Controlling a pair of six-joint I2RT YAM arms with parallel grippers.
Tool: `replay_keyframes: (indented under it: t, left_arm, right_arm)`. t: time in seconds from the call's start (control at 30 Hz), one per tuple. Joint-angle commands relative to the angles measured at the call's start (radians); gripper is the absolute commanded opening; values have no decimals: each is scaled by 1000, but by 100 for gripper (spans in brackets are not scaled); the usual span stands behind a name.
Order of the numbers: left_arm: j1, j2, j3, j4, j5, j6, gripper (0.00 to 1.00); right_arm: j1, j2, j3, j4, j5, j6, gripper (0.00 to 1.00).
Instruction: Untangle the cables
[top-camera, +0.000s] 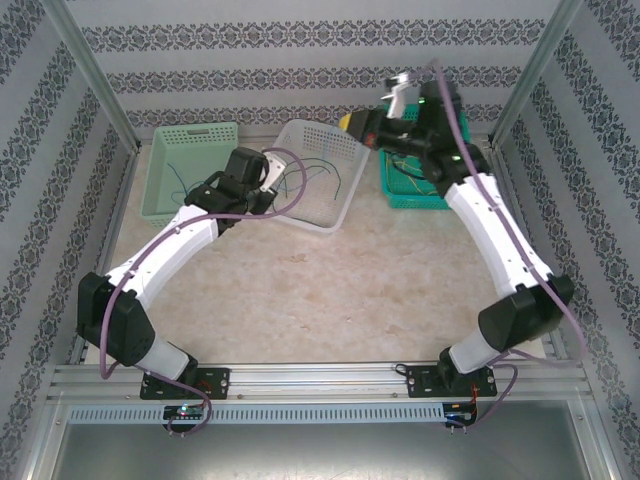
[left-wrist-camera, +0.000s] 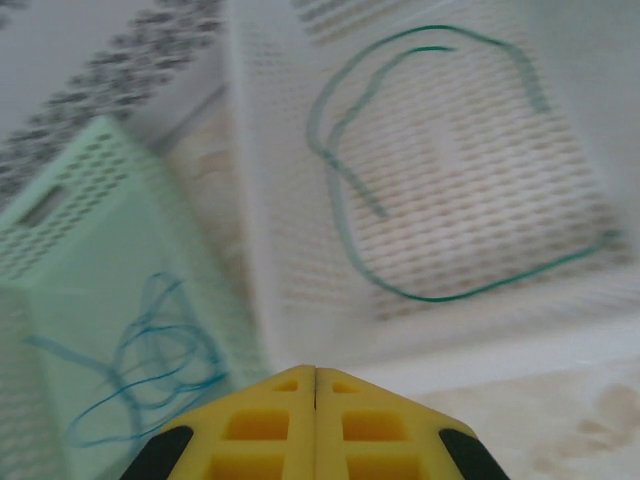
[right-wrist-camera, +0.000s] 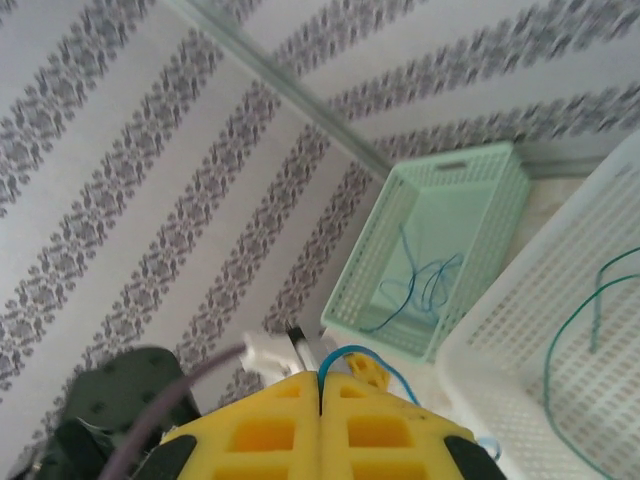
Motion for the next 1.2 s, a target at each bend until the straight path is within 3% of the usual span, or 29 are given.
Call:
replay_keyframes:
  t: [0.0,0.07,0.17,0.2,0.23,0.3,0.4,0.77,0.83,0.93,1.03,1.17]
  left_arm:
    - [69,-51,58,-42,-144,-33,0]
    - [130,-50,96,-51,-118,-75,0]
    - [236,-30,165,-76,-66,-135,0]
    - [268,-19,191,-84,-47,-150,0]
    - [296,-4,216,-94,-34,-162,0]
    - [347,31,264,-114,-4,-184,0]
    - [419,102,337,-132,55,-227,0]
    - [633,500,721,-245,252,-409,0]
    - [648,525,754,-231,270,-428,0]
    - [669,517,747,-160,420,-490,0]
    - [668,514,745,-116,455,-537,0]
    - [669,547,768,-179,477,-533,0]
  right_arm:
    - [67,59,-11,94,12,-26,17]
    - [97,103,-8,129,15,-11,30]
    - [136,182,22,180,12,22,35]
    - [151,218,41,196,4,36,43]
    - [166,259,72,199,-5,44,59]
    - [188,337,136,196,-21,61,81]
    - [203,425,193,221,-32,107,98]
    - [153,341,67,192,31,69,98]
    - [142,307,28,168,54,53,98]
    - [135,285,-1,124,72,33,98]
    - [134,281,-18,111,84,24,98]
    - [131,251,-45,106,91,8,98]
